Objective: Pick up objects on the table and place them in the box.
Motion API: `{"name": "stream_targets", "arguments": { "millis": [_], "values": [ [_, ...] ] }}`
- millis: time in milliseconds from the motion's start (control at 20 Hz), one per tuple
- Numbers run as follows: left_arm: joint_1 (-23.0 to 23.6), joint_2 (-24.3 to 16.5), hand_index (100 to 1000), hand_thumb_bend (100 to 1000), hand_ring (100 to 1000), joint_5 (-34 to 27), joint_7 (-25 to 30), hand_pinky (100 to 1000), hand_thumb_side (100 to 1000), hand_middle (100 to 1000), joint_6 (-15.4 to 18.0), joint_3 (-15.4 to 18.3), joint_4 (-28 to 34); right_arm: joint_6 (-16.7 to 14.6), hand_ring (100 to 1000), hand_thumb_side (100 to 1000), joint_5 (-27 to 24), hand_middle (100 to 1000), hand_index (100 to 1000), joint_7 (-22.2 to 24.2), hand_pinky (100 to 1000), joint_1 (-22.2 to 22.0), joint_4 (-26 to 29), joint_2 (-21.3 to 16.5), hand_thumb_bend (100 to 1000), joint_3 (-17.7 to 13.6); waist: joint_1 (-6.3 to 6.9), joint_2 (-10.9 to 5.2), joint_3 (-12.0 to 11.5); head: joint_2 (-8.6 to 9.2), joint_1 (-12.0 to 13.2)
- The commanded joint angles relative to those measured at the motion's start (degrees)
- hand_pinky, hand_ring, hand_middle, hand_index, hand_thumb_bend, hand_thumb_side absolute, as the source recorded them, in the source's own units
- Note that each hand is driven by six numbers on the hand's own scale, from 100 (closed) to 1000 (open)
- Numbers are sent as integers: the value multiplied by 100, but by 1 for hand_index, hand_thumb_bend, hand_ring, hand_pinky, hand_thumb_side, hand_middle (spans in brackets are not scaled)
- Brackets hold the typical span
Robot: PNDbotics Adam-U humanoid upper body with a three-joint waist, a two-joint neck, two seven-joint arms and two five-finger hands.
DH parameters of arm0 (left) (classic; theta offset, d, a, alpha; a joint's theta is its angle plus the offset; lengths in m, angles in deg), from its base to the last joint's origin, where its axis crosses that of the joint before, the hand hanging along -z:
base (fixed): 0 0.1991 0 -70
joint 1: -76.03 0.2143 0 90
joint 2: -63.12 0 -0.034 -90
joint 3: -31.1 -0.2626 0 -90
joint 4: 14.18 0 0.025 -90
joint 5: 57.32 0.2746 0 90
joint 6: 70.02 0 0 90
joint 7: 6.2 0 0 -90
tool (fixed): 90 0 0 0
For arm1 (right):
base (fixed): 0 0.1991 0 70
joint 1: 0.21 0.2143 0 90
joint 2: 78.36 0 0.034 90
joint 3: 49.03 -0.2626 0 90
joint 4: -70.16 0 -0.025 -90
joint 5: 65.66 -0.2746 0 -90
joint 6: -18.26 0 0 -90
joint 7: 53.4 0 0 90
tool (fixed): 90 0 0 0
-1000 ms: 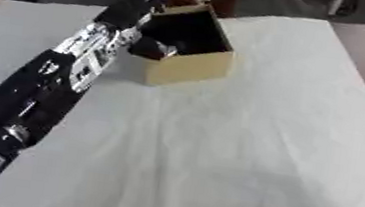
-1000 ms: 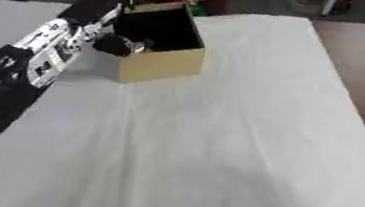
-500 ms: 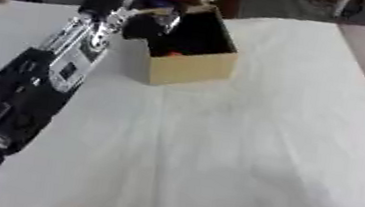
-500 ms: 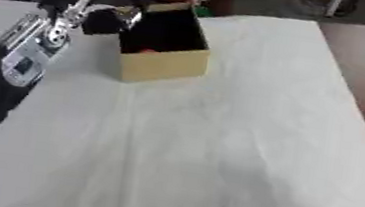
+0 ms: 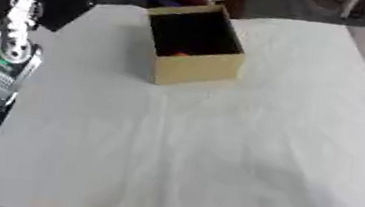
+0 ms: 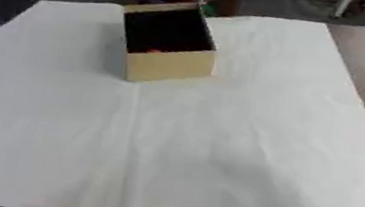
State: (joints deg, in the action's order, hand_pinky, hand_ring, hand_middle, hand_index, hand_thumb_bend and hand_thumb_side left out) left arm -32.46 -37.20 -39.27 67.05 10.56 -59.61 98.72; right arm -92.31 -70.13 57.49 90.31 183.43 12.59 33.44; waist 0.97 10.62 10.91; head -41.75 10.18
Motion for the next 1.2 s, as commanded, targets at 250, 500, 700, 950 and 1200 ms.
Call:
{"name": "stream_targets", "arguments": {
  "millis": [250, 500, 700, 950, 1200],
  "values": [
    [345, 376, 830, 100, 626, -274, -210, 790, 785, 583, 287, 268, 169, 6, 1000, 470, 43, 747, 966, -47, 723, 63, 76, -39, 100, -67, -11, -56, -22, 31, 270],
    [482, 525, 831, 100, 625, -290, -243, 790, 792, 582, 277, 276, 169, 9, 1000, 470, 46, 747, 966, -58, 723, 61, 75, -43, 100, -81, 2, -57, -3, 24, 259],
    [507, 570, 831, 100, 625, -300, -250, 791, 797, 581, 279, 275, 169, 14, 1000, 470, 40, 747, 966, -58, 723, 66, 76, -48, 100, -79, 10, -66, 1, 35, 220],
    [525, 597, 831, 100, 624, -312, -238, 791, 799, 581, 281, 274, 169, 17, 1000, 470, 28, 747, 966, -65, 724, 68, 78, -52, 100, -83, 11, -80, 2, 41, 195],
    [526, 606, 831, 100, 624, -326, -244, 791, 800, 581, 295, 272, 169, 14, 1000, 470, 30, 747, 966, -71, 723, 62, 81, -58, 100, -90, 12, -83, -2, 39, 185]
  ]
}}
